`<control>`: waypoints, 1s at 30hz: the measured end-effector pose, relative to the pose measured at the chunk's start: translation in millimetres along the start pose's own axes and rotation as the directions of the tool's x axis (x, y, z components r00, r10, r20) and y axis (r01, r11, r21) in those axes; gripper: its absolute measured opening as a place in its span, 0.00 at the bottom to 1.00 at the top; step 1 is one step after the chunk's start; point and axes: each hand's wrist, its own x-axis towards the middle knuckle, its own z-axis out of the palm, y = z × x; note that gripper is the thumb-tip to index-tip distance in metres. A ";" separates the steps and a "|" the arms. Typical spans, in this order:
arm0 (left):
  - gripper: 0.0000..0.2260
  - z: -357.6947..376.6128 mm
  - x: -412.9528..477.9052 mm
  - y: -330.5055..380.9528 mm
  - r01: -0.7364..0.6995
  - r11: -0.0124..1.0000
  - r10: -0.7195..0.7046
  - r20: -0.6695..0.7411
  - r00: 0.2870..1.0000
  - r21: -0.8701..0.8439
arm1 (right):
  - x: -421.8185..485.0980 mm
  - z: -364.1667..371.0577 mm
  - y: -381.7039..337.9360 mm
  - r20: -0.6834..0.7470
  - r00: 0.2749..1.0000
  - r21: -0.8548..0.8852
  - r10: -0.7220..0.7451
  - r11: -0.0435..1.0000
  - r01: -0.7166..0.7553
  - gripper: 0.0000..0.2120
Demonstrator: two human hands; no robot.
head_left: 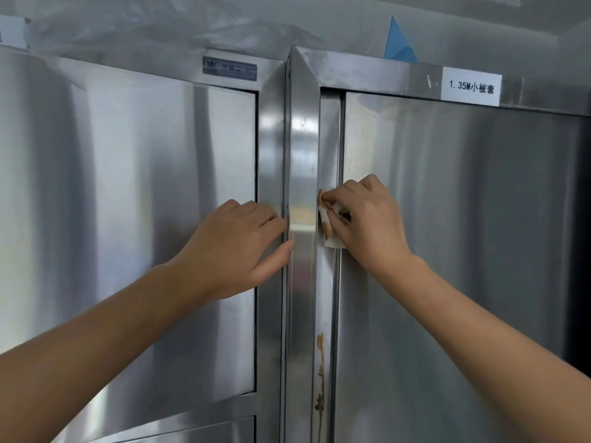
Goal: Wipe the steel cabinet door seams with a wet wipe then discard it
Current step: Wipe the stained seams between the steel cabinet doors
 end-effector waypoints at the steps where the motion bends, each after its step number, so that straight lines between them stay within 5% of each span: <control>1: 0.21 1.9 -3.0 1.8 -0.004 1.000 0.004 0.011 1.000 -0.005 | -7.3 -0.1 -1.9 0.006 1.000 0.008 0.001 1.000 -0.001 0.02; 30: 0.19 38.8 -64.8 41.3 0.022 0.998 -0.015 0.119 0.993 -0.063 | -110.4 -9.4 -37.0 0.185 0.980 0.014 0.073 0.997 -0.077 0.08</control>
